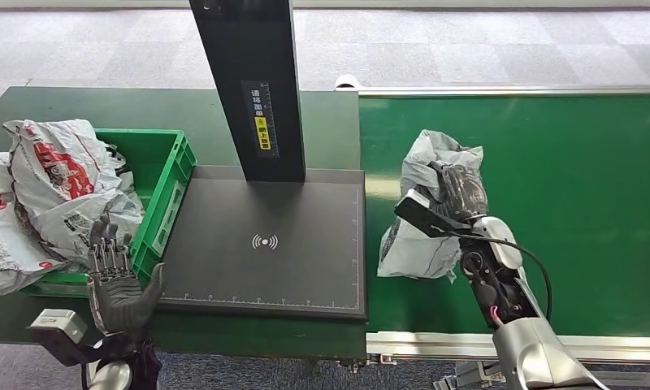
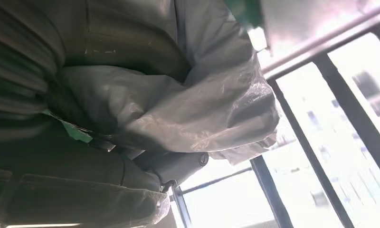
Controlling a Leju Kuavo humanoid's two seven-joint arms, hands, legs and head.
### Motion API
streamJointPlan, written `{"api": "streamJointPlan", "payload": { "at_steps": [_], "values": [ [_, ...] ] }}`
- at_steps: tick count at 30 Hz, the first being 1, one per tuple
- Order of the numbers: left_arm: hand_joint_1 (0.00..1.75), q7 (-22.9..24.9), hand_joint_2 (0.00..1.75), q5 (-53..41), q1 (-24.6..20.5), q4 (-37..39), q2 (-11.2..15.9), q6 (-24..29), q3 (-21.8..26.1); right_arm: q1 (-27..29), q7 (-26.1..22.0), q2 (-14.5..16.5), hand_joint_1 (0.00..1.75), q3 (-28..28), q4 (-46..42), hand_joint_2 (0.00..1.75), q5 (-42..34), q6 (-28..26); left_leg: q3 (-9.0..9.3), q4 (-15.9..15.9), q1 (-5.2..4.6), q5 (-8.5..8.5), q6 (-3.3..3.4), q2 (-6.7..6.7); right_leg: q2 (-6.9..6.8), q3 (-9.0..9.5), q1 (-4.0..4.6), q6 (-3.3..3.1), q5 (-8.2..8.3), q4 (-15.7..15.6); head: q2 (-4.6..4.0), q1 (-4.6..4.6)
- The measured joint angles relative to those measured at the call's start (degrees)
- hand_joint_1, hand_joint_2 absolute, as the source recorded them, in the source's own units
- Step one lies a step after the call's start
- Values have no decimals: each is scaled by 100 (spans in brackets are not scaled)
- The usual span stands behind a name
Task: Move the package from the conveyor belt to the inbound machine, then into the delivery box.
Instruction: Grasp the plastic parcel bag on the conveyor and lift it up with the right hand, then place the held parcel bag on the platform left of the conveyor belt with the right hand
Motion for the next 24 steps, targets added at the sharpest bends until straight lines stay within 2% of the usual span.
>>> {"api": "streamJointPlan", "payload": {
  "at_steps": [6, 12, 14, 16, 21, 24],
  "values": [
    [0, -144, 175, -356, 1, -439, -62, 980, 7, 552, -613, 162, 175, -188, -1511, 175, -1536, 291, 0, -1, 0, 0, 0, 2, 1, -1, 0, 0, 0, 0, -1, 2],
    [0, -151, 175, -421, -22, -649, -67, 1156, -118, 643, -868, 343, 175, -173, -2014, 175, -1783, 413, 3, 0, -1, 0, 0, 4, 2, 3, -1, 0, 1, 0, 1, 2],
    [0, -151, 175, -433, -22, -662, -63, 1155, -174, 609, -826, 409, 175, -75, -2033, 175, -1534, 493, 2, -1, -1, 1, 0, 9, 4, 4, 0, 0, 1, 0, 0, 2],
    [0, -151, 175, -436, -23, -666, -60, 1147, -232, 497, -671, 468, 175, 181, -1943, 175, -893, 540, 4, -2, 0, 0, 0, 18, 10, 3, 0, 0, 1, 1, -1, 1],
    [0, -151, 175, -414, -33, -670, -56, 1043, -307, -46, -249, 652, 175, 1274, -1114, 175, 936, 628, 4, -3, 4, 2, -2, 22, 14, 1, 5, -1, 1, 1, 0, 1],
    [0, -151, 175, -396, -62, -665, -55, 935, -320, -441, -123, 838, 175, 1995, -365, 175, 1625, 673, 5, -3, 5, 2, -3, 21, 12, 1, 5, -1, 1, 1, 0, 1]
  ]
}}
